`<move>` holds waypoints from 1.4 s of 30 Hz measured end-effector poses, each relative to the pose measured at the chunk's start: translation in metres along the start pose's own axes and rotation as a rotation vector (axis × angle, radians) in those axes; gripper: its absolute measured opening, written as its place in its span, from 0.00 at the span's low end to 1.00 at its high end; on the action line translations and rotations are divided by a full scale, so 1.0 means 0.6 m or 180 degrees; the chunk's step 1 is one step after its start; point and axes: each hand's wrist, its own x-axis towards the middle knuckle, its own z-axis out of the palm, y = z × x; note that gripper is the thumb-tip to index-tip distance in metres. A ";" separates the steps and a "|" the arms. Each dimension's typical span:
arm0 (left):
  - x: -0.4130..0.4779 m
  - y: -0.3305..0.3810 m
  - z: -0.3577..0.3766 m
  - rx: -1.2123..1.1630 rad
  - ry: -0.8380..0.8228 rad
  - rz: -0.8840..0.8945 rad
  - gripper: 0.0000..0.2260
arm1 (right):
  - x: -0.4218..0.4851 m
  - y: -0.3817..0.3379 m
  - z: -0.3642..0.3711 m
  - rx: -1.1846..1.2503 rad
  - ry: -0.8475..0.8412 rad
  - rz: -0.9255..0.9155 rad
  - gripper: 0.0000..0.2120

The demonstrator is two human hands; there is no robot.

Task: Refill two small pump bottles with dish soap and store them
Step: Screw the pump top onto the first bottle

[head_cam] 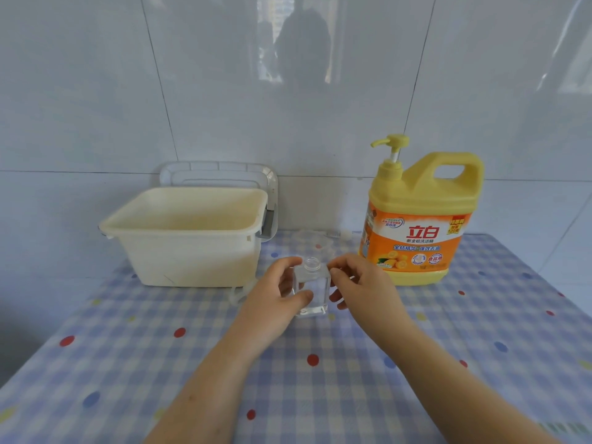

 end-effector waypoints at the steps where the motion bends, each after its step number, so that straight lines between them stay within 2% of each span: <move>1: -0.001 0.002 0.001 0.0040 0.0000 0.0030 0.20 | 0.001 0.000 0.000 -0.0008 0.0003 0.0004 0.06; 6: -0.001 0.009 0.007 0.0230 0.0069 0.0126 0.17 | 0.002 0.000 0.002 0.0010 -0.0009 0.0026 0.08; 18: -0.011 0.008 -0.015 0.0309 0.0120 0.0091 0.18 | -0.007 -0.013 0.011 0.0125 -0.0093 0.0023 0.08; 28: -0.051 -0.007 -0.074 -0.0115 0.0228 0.0033 0.18 | -0.029 -0.049 0.050 0.0228 -0.0397 -0.0092 0.09; 34: -0.076 -0.023 -0.108 -0.0318 0.0304 -0.0039 0.17 | -0.038 -0.065 0.083 0.0017 -0.0616 -0.0144 0.09; 42: -0.094 -0.033 -0.122 -0.0481 0.0412 -0.0131 0.17 | -0.043 -0.074 0.103 -0.0140 -0.0653 -0.0347 0.10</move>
